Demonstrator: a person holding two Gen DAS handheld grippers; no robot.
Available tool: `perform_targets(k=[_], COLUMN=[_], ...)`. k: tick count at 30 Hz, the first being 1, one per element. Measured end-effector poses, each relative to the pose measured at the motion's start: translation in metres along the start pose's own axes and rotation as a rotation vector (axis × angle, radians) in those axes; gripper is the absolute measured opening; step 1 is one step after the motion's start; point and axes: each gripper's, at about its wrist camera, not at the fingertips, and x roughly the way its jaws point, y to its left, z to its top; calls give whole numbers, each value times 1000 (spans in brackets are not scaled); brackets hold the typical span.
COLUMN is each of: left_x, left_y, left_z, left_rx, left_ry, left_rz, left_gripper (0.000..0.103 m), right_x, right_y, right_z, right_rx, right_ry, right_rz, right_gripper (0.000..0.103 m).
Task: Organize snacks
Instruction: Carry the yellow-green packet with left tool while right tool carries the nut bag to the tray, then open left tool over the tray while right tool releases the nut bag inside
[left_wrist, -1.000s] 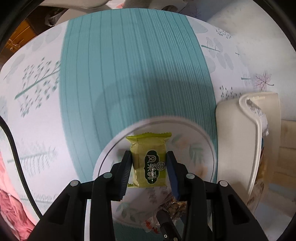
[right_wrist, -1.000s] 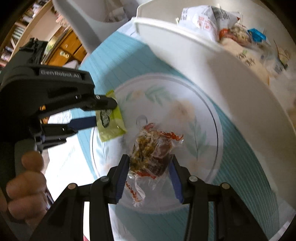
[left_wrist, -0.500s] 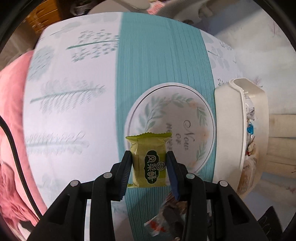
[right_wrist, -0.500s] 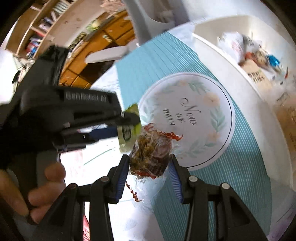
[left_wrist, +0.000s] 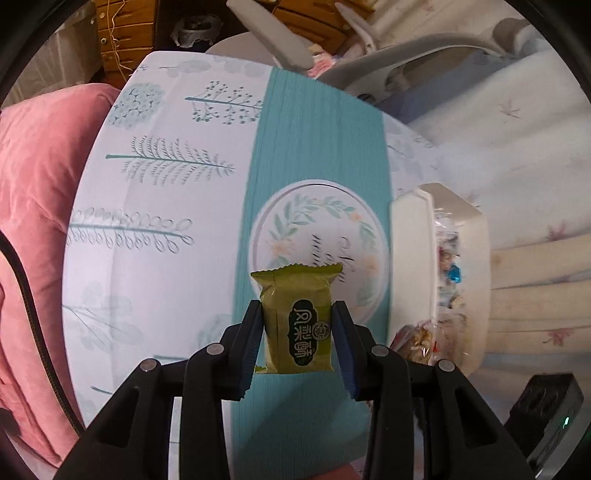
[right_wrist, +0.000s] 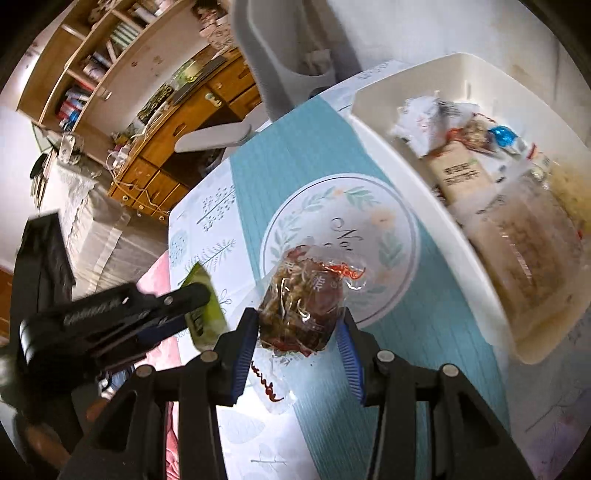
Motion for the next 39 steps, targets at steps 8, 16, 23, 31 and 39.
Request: perform_targets(k=[8, 16, 23, 31, 39], left_x=[-12, -10, 3, 33, 69], left_y=[-40, -111, -180, -247, -277], left_z=[-34, -49, -49, -36, -26], left_rx=[-28, 13, 81, 143, 161], left_ry=[-78, -155, -133, -176, -142], left_rz=[-53, -59, -10, 11, 55], left_gripper=[36, 36, 36, 36, 36], right_x=[-45, -82, -99, -94, -70], right_y=[-30, -74, -123, -161, -190], right_z=[19, 51, 93, 129, 149], right_rx=[-25, -51, 8, -59, -136], right_ry=[-58, -88, -81, -15, 108], right_rz=[41, 16, 52, 24, 1], right_gripper=[43, 43, 43, 43, 43])
